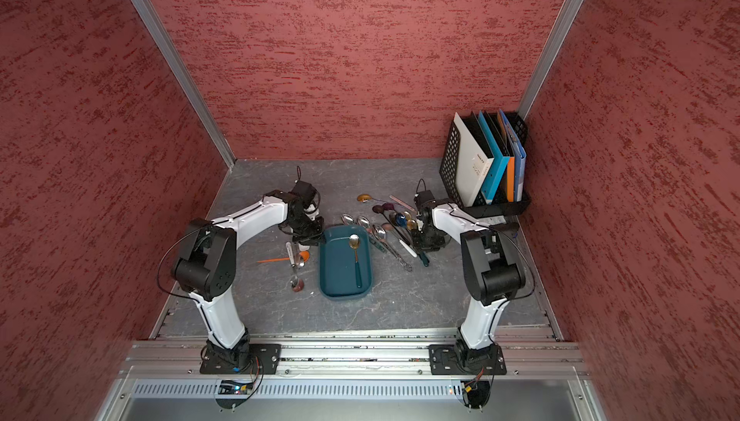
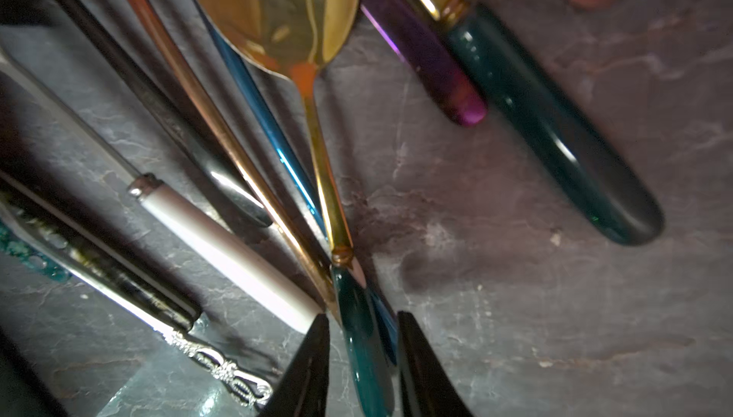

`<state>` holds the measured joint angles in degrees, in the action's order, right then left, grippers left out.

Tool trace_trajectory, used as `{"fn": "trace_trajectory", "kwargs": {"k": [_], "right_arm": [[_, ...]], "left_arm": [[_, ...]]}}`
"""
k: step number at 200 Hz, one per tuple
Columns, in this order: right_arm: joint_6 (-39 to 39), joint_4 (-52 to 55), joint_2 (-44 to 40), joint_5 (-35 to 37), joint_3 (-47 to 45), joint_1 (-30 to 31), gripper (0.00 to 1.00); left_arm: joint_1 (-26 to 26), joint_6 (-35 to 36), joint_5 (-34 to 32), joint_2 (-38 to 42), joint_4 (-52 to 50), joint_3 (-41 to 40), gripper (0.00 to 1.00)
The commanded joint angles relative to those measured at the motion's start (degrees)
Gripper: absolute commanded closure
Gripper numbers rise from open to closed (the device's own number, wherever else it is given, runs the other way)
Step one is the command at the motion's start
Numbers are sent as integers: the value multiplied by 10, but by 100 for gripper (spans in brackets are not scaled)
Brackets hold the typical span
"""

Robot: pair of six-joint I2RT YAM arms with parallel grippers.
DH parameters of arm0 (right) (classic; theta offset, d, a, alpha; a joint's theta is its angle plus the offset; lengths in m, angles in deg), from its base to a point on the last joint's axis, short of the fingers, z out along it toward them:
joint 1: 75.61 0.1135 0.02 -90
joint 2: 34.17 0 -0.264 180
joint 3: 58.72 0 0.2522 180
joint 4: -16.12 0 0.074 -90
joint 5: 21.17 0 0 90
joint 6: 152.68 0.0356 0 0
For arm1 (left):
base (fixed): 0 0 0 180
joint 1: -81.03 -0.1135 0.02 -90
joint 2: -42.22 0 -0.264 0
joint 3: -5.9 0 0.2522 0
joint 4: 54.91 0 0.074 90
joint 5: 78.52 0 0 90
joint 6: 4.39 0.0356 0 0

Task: Put the spoon into the storage box
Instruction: Pick up the spoon from the center of the board.

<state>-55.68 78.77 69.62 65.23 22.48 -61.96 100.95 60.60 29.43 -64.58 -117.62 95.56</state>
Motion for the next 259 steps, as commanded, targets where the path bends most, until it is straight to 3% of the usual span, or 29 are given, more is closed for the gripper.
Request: {"fn": "trace_trajectory", "kwargs": {"k": [1, 151, 214, 259], "right_arm": [[-10, -13, 10, 20, 3, -3, 70], [-34, -22, 4, 32, -7, -3, 92], [-25, 16, -38, 17, 30, -3, 93], [-6, 65, -66, -4, 77, 8, 94]], "left_arm": [[-13, -2, 9, -16, 11, 20, 75], [-39, -49, 49, -32, 54, 33, 76], [-45, -106, 64, -27, 106, 12, 78], [-42, -100, 68, -4, 117, -6, 53]]}}
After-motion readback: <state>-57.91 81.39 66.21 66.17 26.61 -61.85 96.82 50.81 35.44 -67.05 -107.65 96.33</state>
